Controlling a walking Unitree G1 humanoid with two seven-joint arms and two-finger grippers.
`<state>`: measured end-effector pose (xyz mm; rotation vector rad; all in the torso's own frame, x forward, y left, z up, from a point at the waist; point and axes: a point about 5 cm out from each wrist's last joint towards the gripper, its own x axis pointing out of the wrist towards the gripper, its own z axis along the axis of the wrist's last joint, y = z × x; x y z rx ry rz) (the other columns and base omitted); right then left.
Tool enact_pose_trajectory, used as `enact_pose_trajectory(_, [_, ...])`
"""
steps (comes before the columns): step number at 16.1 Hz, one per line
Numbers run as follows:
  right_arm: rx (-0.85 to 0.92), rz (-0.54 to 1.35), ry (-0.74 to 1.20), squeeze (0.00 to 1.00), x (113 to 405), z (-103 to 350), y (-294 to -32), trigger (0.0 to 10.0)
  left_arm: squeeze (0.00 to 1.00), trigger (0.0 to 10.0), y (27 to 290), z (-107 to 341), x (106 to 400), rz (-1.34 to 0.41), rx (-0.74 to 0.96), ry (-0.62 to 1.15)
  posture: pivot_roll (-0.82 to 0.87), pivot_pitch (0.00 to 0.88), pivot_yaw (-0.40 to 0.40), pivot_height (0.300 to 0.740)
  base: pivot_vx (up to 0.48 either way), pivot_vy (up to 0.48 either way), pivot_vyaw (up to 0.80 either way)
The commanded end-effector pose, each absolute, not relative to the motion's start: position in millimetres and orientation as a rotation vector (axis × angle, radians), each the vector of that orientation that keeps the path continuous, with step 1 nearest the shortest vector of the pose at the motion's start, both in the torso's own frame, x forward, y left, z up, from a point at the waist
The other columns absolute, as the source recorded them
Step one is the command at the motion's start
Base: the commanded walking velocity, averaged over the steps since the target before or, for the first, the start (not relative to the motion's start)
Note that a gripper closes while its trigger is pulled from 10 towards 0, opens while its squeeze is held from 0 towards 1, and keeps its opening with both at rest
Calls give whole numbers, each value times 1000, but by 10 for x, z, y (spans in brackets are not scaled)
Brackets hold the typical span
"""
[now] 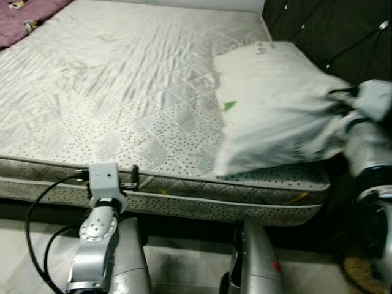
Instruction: Clean up the room
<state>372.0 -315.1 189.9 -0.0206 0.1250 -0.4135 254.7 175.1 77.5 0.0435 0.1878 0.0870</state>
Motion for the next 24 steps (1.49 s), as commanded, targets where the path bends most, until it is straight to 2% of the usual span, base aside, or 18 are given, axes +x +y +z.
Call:
enact_pose_trajectory(1, [-30, -462, -32, 0, 3750, 2313, -3252, 0, 0, 10000, 1772, 758, 2544, 91, 59, 194, 128, 0, -29, 514, 0, 0, 0])
enact_pose_trajectory(3, [-46, -446, -25, 0, 3745, 2238, -3227, 0, 0, 10000, 1760, 754, 2547, 83, 62, 195, 123, 0, -24, 514, 0, 0, 0])
enact_pose_trajectory(6, [-77, -389, 58, 0, 3632, 1659, -3020, 0, 0, 10000, 1753, 748, 2527, 80, 64, 201, 124, 0, -25, 514, 0, 0, 0])
enact_pose_trajectory(8, [-84, -364, 71, 0, 3592, 1540, -2946, 0, 0, 10000, 1758, 746, 2524, 80, 65, 202, 122, 0, -23, 514, 0, 0, 0])
enact_pose_trajectory(9, [-102, -254, 111, 0, 3414, 1194, -2633, 0, 0, 10000, 1765, 743, 2522, 79, 66, 205, 120, 0, -24, 514, 0, 0, 0])
enact_pose_trajectory(11, [-69, -163, 126, 0, 3070, 919, -2249, 0, 0, 10000, 1778, 744, 2520, 79, 69, 206, 119, 0, -20, 514, 0, 0, 0])
enact_pose_trajectory(14, [-81, -68, 62, 0, 2861, 949, -1972, 0, 0, 10000, 1788, 745, 2528, 77, 74, 207, 116, 0, -9, 514, 0, 0, 0])
enact_pose_trajectory(17, [-99, -31, 51, 0, 2814, 972, -1915, 0, 0, 10000, 1791, 745, 2536, 74, 77, 209, 109, 0, -5, 514, 0, 0, 0])
enact_pose_trajectory(18, [-102, -34, 70, 0, 2824, 966, -1945, 0, 0, 10000, 1786, 743, 2546, 70, 78, 211, 106, 0, -4, 514, 0, 0, 0])
enact_pose_trajectory(19, [-119, -59, 97, 0, 3013, 1009, -2087, 0, 0, 10000, 1771, 747, 2576, 66, 80, 210, 107, 0, -6, 514, 0, 0, 0])
enact_pose_trajectory(20, [-128, -130, 103, 0, 3311, 1191, -2335, 0, 0, 10000, 1775, 758, 2596, 75, 75, 204, 110, 0, -8, 514, 0, 0, 0])
enact_pose_trajectory(21, [-132, -151, 106, 0, 3364, 1233, -2400, 0, 0, 10000, 1779, 759, 2599, 78, 75, 203, 114, 0, -9, 514, 0, 0, 0])
enact_pose_trajectory(22, [-129, -239, 101, 0, 3475, 1420, -2647, 0, 0, 10000, 1792, 770, 2606, 82, 79, 198, 123, 0, -16, 514, 0, 0, 0])
enact_pose_trajectory(24, [-104, -353, 88, 0, 3558, 1667, -2955, 0, 0, 10000, 1814, 783, 2612, 84, 83, 190, 127, 0, -24, 514, 0, 0, 0])
